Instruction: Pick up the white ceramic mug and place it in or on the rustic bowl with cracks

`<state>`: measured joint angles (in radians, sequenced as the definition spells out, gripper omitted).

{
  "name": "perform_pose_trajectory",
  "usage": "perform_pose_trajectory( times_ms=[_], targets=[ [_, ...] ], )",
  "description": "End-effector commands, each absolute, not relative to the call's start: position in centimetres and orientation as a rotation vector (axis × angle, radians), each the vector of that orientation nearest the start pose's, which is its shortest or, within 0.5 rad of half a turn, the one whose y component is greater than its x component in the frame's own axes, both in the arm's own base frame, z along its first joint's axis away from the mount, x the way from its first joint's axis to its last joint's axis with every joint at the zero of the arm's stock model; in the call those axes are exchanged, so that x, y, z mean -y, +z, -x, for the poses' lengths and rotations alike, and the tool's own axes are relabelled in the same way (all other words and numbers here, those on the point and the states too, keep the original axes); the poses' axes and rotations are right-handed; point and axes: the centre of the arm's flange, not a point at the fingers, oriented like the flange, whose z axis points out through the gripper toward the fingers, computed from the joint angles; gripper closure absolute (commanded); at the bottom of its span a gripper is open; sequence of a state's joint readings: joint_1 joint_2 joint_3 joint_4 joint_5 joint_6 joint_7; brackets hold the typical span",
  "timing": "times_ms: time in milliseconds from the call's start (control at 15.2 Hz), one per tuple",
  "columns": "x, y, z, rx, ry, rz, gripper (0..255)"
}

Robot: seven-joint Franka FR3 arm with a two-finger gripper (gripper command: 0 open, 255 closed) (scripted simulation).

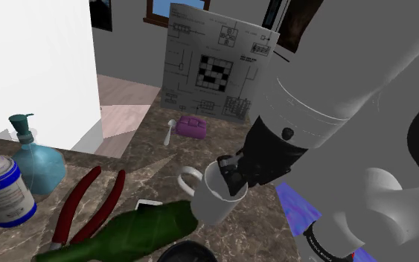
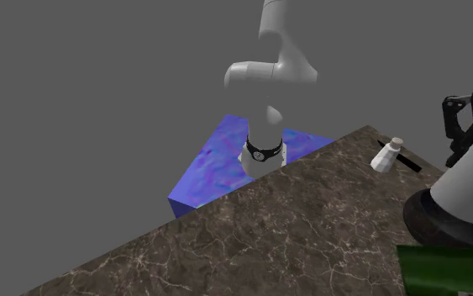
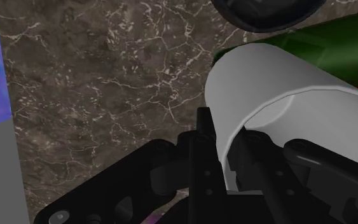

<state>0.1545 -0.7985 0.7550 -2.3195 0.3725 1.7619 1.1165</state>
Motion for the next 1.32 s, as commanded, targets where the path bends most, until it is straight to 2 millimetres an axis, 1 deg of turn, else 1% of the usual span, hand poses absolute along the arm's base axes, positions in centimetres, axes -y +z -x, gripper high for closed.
perform_pose_trajectory(
  times_ms=[0,198,264,1254],
  targets=[
    [-38.4,53.8,-16.0,-0.645,-0.268,3.074,255],
    [-42.0,54.1,-14.5,-0.645,-0.268,3.074,255],
    [-43.9,54.3,-13.7,-0.645,-0.268,3.074,255],
    [-43.9,46.3,-13.7,-0.645,-0.268,3.074,255]
  ],
)
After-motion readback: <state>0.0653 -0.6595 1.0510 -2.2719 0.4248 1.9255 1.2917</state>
